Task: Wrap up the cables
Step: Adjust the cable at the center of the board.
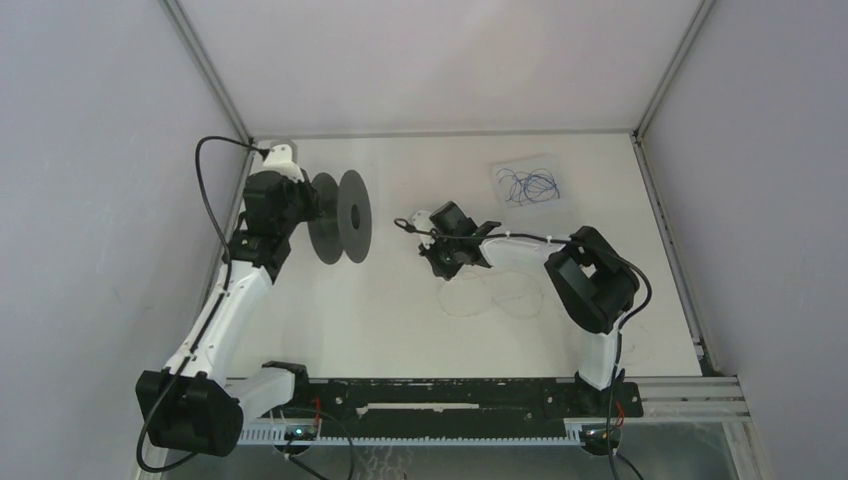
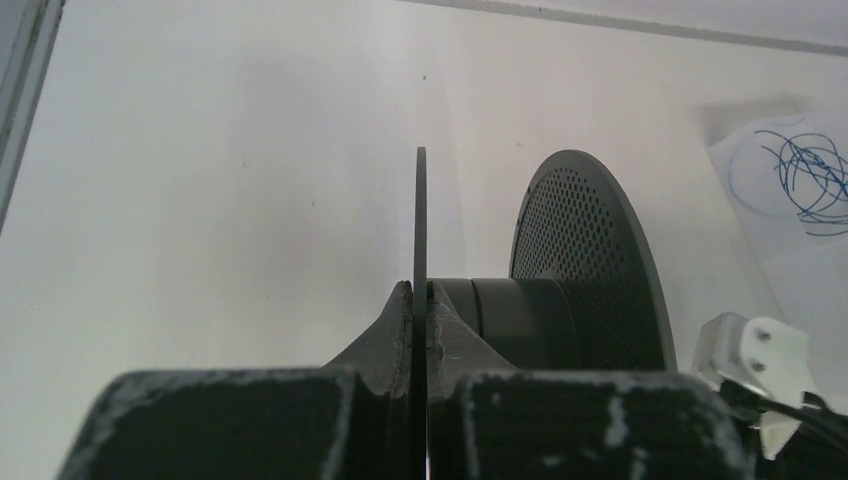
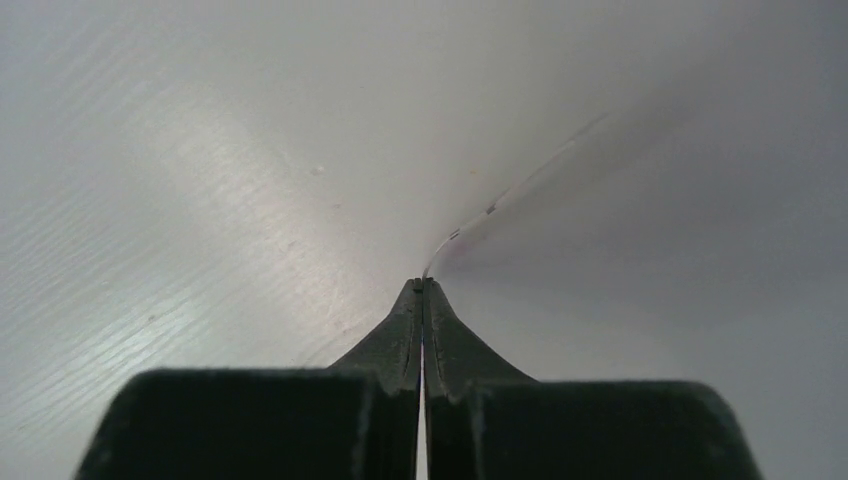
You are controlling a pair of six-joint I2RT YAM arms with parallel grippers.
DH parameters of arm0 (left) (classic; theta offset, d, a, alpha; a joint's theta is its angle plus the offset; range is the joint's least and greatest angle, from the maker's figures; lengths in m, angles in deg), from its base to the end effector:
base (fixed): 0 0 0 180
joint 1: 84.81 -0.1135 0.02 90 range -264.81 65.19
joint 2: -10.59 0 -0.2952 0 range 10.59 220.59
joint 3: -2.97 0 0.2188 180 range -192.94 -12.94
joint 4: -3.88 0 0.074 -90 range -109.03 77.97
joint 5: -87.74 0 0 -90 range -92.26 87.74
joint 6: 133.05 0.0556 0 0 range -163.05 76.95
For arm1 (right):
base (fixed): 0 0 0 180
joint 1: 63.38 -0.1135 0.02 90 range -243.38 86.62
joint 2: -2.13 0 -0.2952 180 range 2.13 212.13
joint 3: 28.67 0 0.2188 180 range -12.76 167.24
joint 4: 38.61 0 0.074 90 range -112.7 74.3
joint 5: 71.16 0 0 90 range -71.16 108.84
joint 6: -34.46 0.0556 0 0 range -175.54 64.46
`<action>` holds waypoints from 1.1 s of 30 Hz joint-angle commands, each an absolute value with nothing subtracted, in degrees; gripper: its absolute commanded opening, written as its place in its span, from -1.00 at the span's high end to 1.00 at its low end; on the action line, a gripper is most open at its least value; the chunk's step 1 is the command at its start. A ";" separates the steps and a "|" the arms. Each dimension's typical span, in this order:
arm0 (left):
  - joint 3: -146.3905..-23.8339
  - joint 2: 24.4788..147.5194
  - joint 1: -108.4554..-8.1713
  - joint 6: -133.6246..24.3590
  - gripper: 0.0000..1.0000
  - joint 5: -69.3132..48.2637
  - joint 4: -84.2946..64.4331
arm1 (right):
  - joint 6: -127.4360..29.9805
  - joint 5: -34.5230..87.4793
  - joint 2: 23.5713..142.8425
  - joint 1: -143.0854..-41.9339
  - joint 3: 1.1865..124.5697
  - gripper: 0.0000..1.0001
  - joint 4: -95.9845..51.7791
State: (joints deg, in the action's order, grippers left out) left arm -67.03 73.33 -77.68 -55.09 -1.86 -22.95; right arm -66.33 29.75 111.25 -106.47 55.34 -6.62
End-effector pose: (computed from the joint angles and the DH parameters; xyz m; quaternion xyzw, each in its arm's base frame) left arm 0.2223 -0.0274 0.3602 -0.0370 0.8162 -0.0932 0.5691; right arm 0.2737 0.2705 0.1916 -0.4565 0.8389 0.1660 0.2454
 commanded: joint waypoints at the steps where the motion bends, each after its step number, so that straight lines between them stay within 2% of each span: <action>1: -65.77 72.91 -74.84 -55.06 1.00 0.42 -17.07 | -66.49 38.00 101.90 -102.59 57.34 1.00 -8.71; 6: -64.23 74.89 -69.77 -54.31 1.00 3.16 -15.84 | -61.52 58.27 93.96 -92.90 62.58 1.00 -6.44; 13: -62.84 77.14 -63.34 -53.91 1.00 6.59 -13.86 | -51.11 75.47 90.20 -85.24 64.49 1.00 -10.69; 19: -62.15 79.29 -61.45 -52.49 1.00 6.78 -13.17 | -48.10 73.68 86.64 -85.31 65.79 1.00 -14.18; 24: -61.40 80.17 -61.36 -51.56 0.99 6.56 -13.03 | -49.00 65.37 85.55 -85.31 73.47 1.00 -8.32; 29: -60.94 80.84 -60.92 -50.62 0.99 7.65 -12.41 | -44.22 69.94 86.69 -82.67 82.19 1.00 -5.20; 33: -60.73 81.51 -60.84 -50.99 0.99 7.37 -12.42 | -43.80 72.16 85.66 -82.72 83.40 1.00 -4.18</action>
State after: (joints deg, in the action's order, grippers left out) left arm -61.45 81.40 -61.31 -51.54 6.69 -17.09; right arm -46.13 69.38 88.32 -82.80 81.52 -6.05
